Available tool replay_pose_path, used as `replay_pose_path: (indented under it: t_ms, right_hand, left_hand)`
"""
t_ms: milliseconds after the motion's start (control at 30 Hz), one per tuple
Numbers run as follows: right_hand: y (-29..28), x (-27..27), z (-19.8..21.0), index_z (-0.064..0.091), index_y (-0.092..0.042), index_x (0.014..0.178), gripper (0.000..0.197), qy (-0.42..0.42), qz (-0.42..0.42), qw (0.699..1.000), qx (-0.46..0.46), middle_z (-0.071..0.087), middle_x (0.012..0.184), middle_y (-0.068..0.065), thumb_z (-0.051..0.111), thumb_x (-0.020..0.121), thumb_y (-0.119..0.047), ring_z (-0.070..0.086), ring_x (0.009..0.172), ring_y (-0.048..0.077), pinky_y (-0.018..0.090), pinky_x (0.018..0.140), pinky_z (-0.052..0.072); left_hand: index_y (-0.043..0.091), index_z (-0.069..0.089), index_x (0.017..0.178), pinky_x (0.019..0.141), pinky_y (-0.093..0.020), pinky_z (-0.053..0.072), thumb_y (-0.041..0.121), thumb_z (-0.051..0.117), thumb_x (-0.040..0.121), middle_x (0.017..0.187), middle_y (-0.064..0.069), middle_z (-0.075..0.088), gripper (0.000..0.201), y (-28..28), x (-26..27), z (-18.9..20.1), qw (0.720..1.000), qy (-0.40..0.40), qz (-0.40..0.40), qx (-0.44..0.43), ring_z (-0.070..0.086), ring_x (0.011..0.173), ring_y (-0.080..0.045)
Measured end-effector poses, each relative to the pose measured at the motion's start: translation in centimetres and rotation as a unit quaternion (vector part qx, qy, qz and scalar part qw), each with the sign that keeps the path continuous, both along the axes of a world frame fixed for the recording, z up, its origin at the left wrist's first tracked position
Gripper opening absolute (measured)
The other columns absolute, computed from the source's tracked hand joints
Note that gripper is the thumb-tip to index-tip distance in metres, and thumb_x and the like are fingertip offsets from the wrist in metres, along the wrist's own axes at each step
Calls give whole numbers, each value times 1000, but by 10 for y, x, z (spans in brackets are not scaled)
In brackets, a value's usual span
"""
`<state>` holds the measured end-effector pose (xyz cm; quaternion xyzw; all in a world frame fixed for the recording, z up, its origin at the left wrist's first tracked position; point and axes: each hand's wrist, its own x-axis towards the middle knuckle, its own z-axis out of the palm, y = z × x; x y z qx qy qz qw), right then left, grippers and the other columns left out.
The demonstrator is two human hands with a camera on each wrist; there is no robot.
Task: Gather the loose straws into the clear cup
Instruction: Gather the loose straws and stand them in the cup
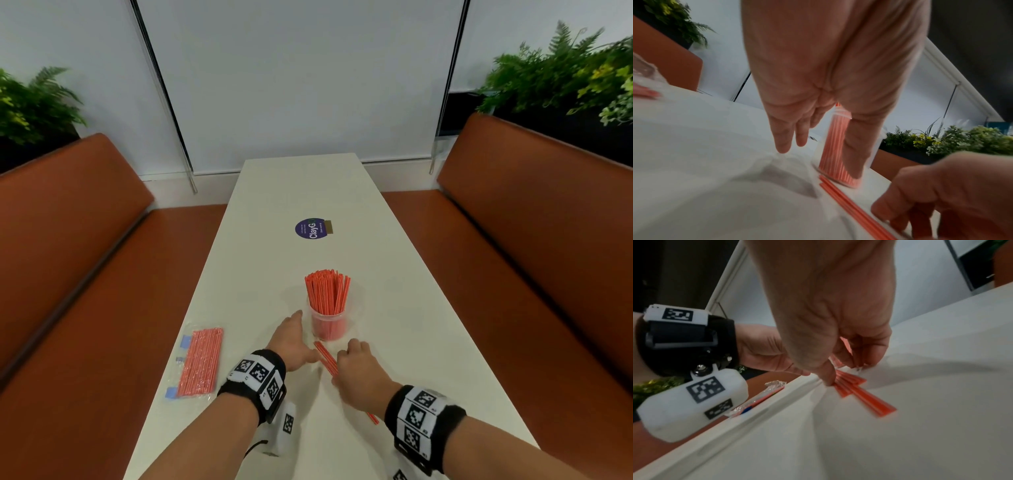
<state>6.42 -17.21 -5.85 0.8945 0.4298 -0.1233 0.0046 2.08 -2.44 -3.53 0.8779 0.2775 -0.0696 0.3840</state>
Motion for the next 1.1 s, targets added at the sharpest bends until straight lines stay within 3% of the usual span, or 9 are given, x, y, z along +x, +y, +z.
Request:
replay_pose_path:
  t_ms: [67, 167, 400, 533, 667, 767, 900, 1000, 1100]
  right_hand:
    - [3, -3, -1, 56, 1, 104, 21, -35, 31, 998, -34, 59, 105, 19, 46, 86, -1, 46, 105, 33, 36, 81, 33]
    - [7, -3, -5, 54, 5, 108, 27, -52, 37, 996, -63, 54, 110, 22, 44, 83, 9, 48, 104, 35, 36, 74, 31]
    - [13, -11, -7, 45, 2, 117, 29, -39, -85, 995, -40, 51, 119, 19, 34, 90, -2, 50, 107, 33, 38, 85, 46]
    - [7, -7, 0, 43, 1, 119, 30, -36, -81, 995, -48, 49, 121, 19, 35, 90, -1, 49, 110, 33, 39, 89, 46]
    - [-13, 11, 29, 37, 0, 121, 34, 49, 0, 998, -29, 51, 119, 21, 37, 87, 4, 54, 103, 34, 39, 85, 45]
    - [-22, 26, 60, 37, -3, 114, 30, 119, 63, 989, 55, 52, 105, 16, 32, 86, 6, 47, 83, 24, 30, 73, 36]
    - [-8, 49, 90, 42, -5, 111, 19, 111, 48, 962, 244, 55, 110, 13, 32, 95, -4, 51, 90, 21, 26, 78, 38]
    - [10, 64, 95, 48, -4, 113, 21, 160, 1, 895, 417, 55, 100, 5, 33, 99, -8, 48, 80, 9, 16, 74, 38]
    - [28, 70, 87, 47, -10, 107, 17, 210, -34, 831, 513, 48, 80, -5, 32, 100, -11, 46, 69, 8, 22, 69, 41]
  left_hand:
    - [9, 12, 153, 114, -33, 34, 16, 75, 75, 155, -12, 31, 101, -3, -5, -3, 1000, 18, -13, 11, 34, 143, -24]
    - [9, 12, 153, 115, -33, 34, 8, 72, 77, 157, -11, 29, 97, -4, -9, -8, 999, 38, -18, 24, 32, 144, -24]
    - [9, 18, 152, 116, -30, 31, 13, 70, 77, 153, -9, 28, 92, -9, -15, -15, 995, 44, -44, 76, 27, 144, -24]
    - [10, 22, 151, 116, -34, 31, 15, 64, 81, 151, -11, 31, 82, -9, -14, -11, 995, 54, -49, 65, 29, 142, -27]
    - [8, 16, 153, 116, -36, 32, -2, 47, 83, 155, -15, 30, 77, 3, -5, 4, 1000, 6, 6, 15, 32, 143, -28]
    - [9, 10, 153, 111, -38, 39, -3, 59, 78, 156, -13, 28, 91, 12, 7, 14, 999, -28, 37, -25, 34, 142, -28]
    - [12, 18, 149, 110, -44, 40, 21, 89, 52, 148, -4, 36, 120, 8, 23, 23, 992, -83, 18, -94, 40, 135, -24]
    - [23, 37, 129, 102, -44, 49, 48, 94, 28, 129, 1, 53, 119, 3, 38, 15, 982, -142, 29, -121, 57, 116, -17]
    - [21, 34, 129, 102, -40, 49, 42, 90, 30, 125, 2, 53, 115, -6, 45, 16, 973, -168, 57, -150, 56, 116, -16]
